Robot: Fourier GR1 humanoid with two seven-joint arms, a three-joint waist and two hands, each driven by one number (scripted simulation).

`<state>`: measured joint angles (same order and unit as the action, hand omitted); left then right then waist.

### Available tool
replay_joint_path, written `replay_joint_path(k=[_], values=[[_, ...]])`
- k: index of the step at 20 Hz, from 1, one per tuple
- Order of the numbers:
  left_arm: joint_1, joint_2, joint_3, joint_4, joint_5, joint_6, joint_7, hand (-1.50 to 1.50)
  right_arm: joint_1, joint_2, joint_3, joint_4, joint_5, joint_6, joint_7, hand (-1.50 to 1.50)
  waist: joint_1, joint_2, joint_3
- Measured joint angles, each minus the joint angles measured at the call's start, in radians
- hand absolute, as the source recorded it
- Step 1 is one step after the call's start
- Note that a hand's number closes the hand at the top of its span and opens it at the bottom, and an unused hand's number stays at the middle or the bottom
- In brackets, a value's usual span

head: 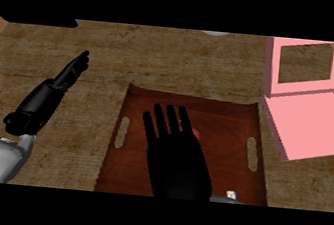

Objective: Pick the bell pepper from the tray and place it in the cardboard box

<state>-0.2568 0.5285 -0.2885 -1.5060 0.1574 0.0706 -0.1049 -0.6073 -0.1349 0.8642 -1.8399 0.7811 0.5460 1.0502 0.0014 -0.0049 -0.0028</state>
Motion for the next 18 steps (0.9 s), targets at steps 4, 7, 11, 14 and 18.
replay_joint_path(k=[4,7,11,14,18], values=[[-0.002,0.0,0.014,0.007,-0.003,-0.016,-0.001,0.0,0.013,0.067,-0.003,0.078,0.03,0.016,0.011,-1.5,0.0,0.001,0.001],[0.003,0.002,0.025,-0.004,-0.001,-0.026,0.006,0.0,0.009,0.09,-0.004,0.119,0.05,0.025,0.018,-1.5,0.002,0.001,0.001],[-0.004,-0.012,0.032,0.005,-0.005,-0.037,0.01,0.0,0.022,0.105,0.009,0.146,0.104,0.033,0.023,-1.5,-0.001,0.001,0.002],[-0.005,-0.028,0.033,0.01,-0.02,-0.037,0.004,0.0,0.024,0.111,0.014,0.179,0.132,0.032,0.021,-1.5,0.0,0.002,0.002],[-0.001,-0.029,0.046,-0.015,-0.023,-0.053,0.027,0.0,0.014,0.116,-0.01,0.232,0.161,0.035,0.003,-1.5,0.003,0.003,0.002]])
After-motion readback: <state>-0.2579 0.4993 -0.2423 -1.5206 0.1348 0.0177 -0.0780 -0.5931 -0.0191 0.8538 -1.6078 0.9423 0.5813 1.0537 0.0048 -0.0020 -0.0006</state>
